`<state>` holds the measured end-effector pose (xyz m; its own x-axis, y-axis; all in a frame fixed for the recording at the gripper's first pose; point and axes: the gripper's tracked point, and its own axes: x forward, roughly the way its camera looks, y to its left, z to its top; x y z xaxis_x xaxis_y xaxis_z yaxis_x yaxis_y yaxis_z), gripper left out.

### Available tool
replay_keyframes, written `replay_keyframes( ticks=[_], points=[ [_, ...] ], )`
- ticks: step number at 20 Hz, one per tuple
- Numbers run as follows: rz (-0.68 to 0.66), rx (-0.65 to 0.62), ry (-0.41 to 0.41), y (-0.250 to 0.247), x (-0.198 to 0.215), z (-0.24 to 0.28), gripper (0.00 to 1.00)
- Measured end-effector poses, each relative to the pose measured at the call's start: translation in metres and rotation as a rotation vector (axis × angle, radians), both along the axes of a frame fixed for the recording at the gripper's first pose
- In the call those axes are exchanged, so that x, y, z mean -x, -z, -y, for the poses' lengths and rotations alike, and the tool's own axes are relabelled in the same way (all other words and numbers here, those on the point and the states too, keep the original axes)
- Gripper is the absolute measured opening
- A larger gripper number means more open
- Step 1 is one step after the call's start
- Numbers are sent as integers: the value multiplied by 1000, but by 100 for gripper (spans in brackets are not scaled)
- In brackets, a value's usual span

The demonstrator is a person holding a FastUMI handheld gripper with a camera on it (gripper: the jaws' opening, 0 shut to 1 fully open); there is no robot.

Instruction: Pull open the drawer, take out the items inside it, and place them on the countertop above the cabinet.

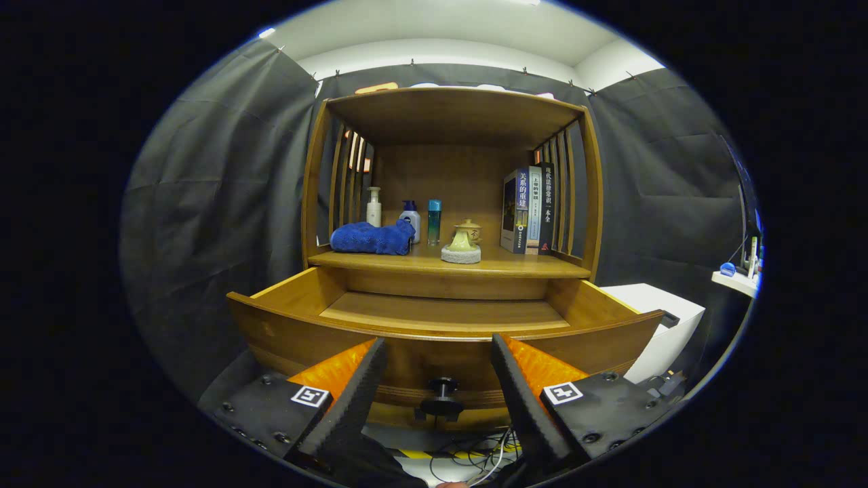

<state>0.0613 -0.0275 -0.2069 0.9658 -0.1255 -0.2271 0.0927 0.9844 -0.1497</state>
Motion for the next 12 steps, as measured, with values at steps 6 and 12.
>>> replay_keyframes(
  ticks=[6,12],
  points=[
    [-54,-37,52,28,-7,18,98],
    [-27,-7,67,24,-9,22,98]
  ],
)
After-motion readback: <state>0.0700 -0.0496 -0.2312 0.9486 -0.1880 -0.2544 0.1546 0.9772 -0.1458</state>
